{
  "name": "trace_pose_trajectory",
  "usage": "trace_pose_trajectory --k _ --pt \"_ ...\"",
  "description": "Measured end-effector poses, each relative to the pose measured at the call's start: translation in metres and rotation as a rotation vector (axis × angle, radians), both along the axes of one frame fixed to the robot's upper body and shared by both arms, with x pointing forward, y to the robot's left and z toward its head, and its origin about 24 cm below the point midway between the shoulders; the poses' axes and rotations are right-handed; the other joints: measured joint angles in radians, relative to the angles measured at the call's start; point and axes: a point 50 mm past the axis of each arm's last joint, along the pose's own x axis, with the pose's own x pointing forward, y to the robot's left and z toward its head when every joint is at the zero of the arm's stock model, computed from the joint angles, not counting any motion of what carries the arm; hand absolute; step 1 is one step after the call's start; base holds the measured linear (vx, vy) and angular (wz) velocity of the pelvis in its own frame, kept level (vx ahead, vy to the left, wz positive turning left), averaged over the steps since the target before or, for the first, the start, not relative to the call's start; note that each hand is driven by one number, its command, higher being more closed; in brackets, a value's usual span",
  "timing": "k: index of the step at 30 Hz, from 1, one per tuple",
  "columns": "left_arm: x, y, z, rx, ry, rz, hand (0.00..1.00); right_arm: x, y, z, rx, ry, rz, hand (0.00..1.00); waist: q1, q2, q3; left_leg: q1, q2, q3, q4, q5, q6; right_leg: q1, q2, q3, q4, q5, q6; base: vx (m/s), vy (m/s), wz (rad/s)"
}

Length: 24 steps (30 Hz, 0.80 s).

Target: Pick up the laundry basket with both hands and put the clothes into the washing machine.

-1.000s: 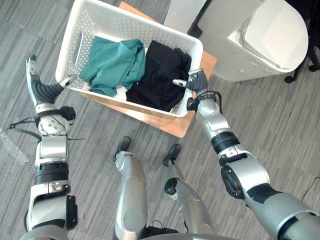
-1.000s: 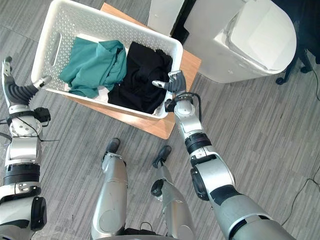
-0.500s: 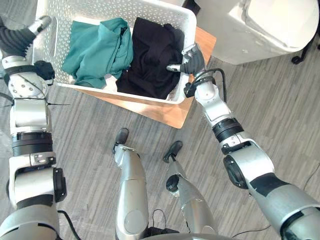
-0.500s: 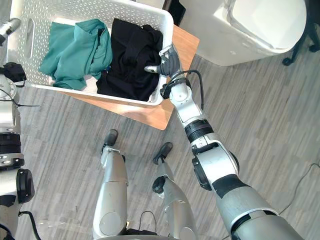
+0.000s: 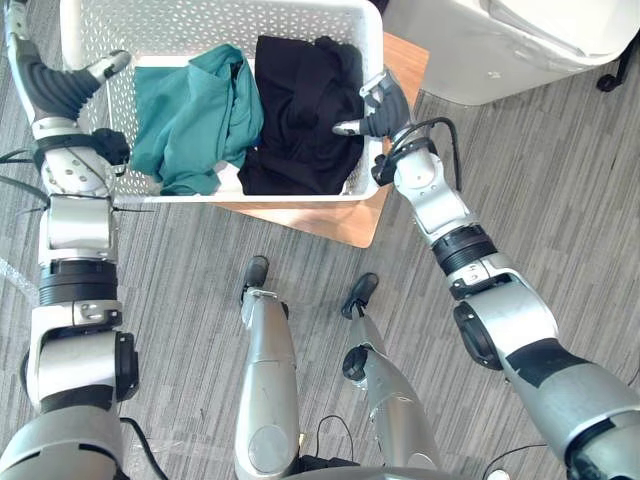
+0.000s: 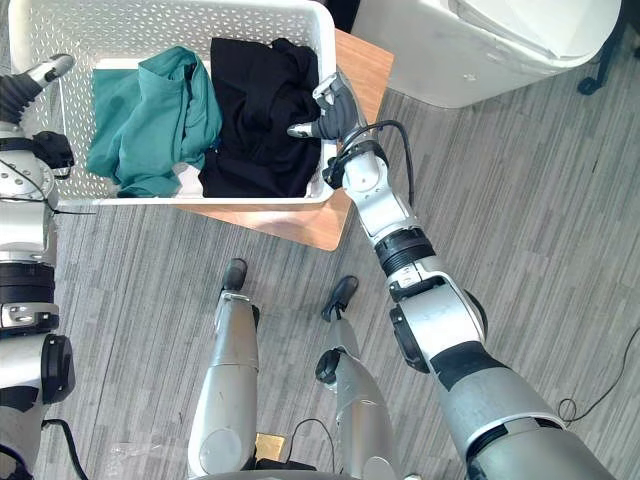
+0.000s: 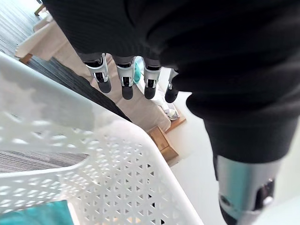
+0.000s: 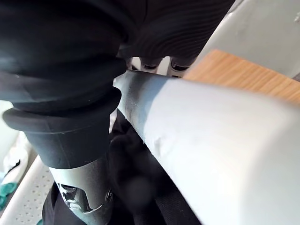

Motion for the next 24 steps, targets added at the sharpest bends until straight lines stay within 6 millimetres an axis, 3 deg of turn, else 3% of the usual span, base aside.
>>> trace_pose_trajectory --k 4,10,15,18,24 --pt "0.003 -0.004 0.000 -0.014 -0.003 -0.013 0.00 0.001 -0.005 0.001 0.003 0.000 -0.008 0.00 -0.009 0.015 -0.004 -0.003 -0.006 0.008 0.003 -0.003 0.005 -0.003 -0.008 0.001 0.000 0.002 0.000 -0.02 0.054 0.00" --pt "0.013 -0.006 -0.009 -0.063 0.043 -0.039 0.00 0.001 -0.008 0.005 0.004 -0.010 -0.015 0.00 -0.025 0.042 -0.011 -0.010 -0.020 0.027 0.005 -0.005 0.010 -0.018 -0.022 0.017 -0.003 0.029 -0.031 -0.02 0.056 -0.02" --pt "0.019 -0.014 -0.015 -0.090 0.058 -0.065 0.00 0.001 -0.009 0.005 0.011 -0.010 -0.016 0.00 -0.026 0.045 -0.010 -0.010 -0.017 0.055 0.019 -0.013 0.022 -0.026 -0.028 0.046 -0.005 0.035 -0.014 -0.05 0.063 -0.14" --pt "0.020 -0.011 -0.020 -0.102 0.079 -0.057 0.00 0.001 -0.011 0.007 0.031 -0.011 -0.019 0.00 -0.026 0.045 -0.010 -0.010 -0.014 0.069 0.020 -0.013 0.023 -0.032 -0.031 0.059 -0.006 0.031 0.025 -0.05 0.040 -0.11" --pt "0.020 -0.007 -0.028 -0.124 0.103 -0.053 0.00 0.002 -0.011 0.009 0.037 -0.011 -0.019 0.00 -0.036 0.045 -0.010 -0.007 -0.019 0.072 0.016 -0.013 0.024 -0.032 -0.035 0.058 -0.005 0.037 0.018 -0.01 0.004 0.00"
